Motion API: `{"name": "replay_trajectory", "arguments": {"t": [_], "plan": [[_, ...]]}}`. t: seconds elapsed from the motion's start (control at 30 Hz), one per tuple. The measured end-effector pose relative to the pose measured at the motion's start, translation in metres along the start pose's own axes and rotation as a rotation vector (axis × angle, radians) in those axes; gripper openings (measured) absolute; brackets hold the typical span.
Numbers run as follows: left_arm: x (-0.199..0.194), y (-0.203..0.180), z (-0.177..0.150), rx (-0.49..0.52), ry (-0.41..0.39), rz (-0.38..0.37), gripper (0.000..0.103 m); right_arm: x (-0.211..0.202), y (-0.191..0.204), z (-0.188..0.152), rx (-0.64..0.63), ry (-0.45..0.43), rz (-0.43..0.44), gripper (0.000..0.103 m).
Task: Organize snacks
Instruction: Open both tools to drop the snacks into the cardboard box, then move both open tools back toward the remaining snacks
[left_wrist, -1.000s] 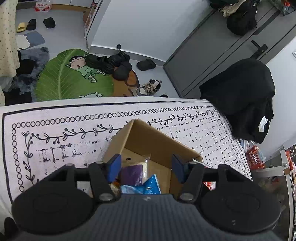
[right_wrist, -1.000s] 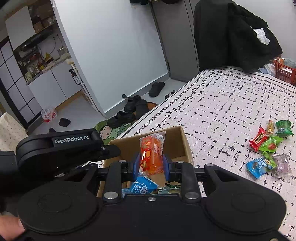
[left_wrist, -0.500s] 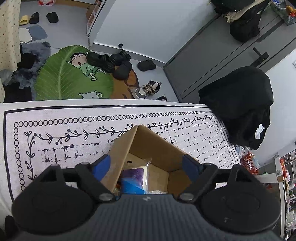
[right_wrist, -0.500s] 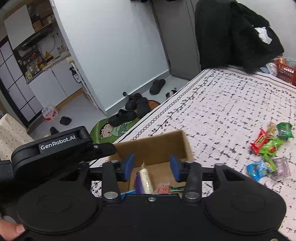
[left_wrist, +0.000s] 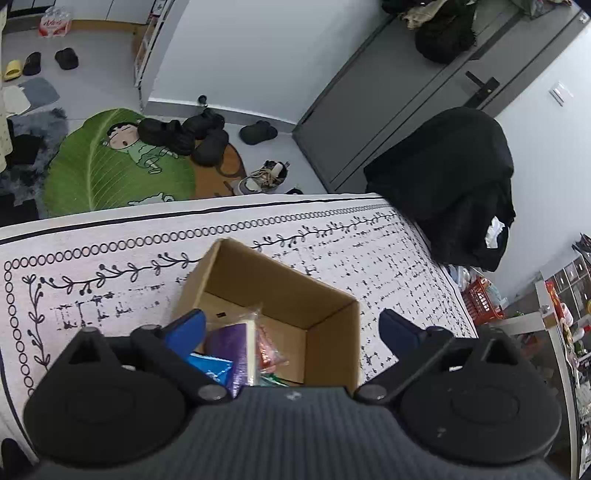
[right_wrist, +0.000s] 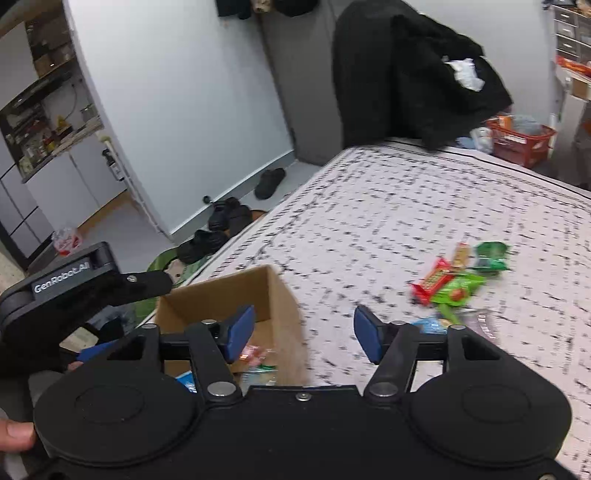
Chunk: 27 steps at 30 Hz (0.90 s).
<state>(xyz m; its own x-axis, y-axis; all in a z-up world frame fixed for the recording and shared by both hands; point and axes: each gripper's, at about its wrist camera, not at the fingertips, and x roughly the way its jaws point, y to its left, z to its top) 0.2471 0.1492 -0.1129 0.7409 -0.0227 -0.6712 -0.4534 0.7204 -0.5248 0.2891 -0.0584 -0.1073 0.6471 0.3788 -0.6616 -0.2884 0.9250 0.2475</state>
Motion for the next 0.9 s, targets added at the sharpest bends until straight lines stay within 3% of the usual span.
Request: {"name": "replay_trajectory", "arguments": {"t": [0.2,0.43,0.9], "plan": [[0.0,-0.021,-0.011,0.071,0.005,-0.027,0.103,-0.017,-0.029,-0.001,0.025,-0.016,-0.043,0.064],[-0.005,-0.044,-0.018,0.148,-0.013,-0.059,0.103,-0.034,-0.061,-0.005,0.05,-0.044,-0.088,0.077],[-0.011,-0.081,-0.04,0.264,-0.031,-0.111,0.103,-0.05,-0.126,-0.013,0.113,-0.066,-0.159,0.083]]}}
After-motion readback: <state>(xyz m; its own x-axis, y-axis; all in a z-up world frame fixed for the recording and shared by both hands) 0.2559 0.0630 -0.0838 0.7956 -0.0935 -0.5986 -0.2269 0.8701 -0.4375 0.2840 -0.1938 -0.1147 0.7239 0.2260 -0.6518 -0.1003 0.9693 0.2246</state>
